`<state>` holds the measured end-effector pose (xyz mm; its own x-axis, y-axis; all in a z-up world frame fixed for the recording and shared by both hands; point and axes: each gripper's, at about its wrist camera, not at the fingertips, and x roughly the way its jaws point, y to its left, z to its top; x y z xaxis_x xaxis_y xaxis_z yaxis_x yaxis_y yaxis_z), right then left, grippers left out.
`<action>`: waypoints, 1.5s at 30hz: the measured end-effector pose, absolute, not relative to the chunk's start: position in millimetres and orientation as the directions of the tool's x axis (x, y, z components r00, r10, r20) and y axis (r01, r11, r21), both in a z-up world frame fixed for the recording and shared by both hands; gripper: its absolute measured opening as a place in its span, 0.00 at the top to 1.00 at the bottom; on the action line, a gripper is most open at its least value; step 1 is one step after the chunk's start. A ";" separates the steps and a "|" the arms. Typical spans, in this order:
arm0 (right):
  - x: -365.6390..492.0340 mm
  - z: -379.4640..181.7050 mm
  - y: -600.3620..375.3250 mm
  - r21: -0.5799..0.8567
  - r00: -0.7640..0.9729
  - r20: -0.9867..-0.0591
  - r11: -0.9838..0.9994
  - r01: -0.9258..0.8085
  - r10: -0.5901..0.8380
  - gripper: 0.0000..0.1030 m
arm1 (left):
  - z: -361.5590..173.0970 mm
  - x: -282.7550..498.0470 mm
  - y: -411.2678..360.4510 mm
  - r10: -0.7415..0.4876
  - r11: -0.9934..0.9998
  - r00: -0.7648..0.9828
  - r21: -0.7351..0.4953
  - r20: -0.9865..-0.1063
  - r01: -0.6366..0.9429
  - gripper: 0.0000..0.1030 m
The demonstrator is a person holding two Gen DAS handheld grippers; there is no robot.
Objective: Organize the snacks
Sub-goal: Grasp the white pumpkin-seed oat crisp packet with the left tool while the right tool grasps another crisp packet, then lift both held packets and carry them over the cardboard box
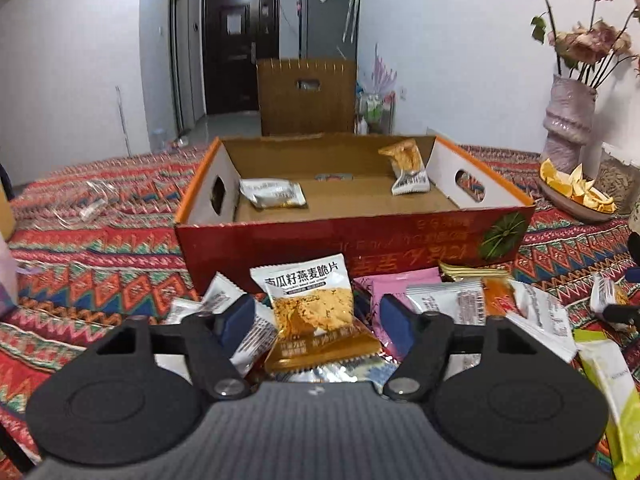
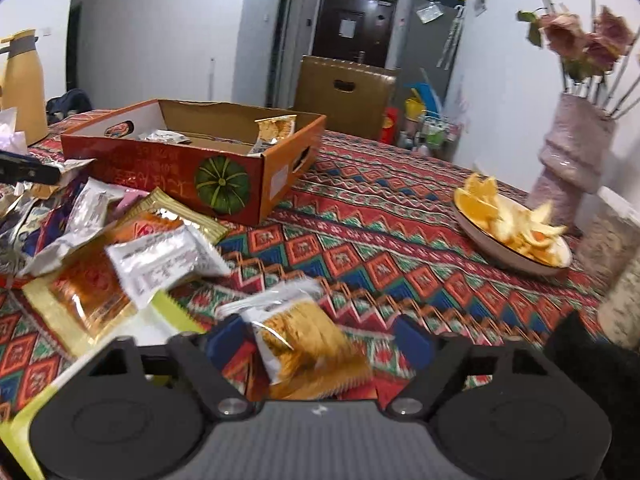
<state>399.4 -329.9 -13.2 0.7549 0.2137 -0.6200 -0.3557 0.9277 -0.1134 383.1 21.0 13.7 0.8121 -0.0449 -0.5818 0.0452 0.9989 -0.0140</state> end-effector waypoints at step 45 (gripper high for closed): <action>232.0 64.0 -265.8 0.140 0.812 -0.445 0.925 -0.353 0.377 0.61 | 72.6 211.2 60.7 -0.087 0.981 0.904 -0.196 -0.418 0.004 0.60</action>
<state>232.0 -265.8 64.0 0.8124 0.3775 -0.4445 -0.3534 0.9250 0.1397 211.2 60.7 72.6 0.9044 -0.0868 -0.4178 0.0038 0.9807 -0.1955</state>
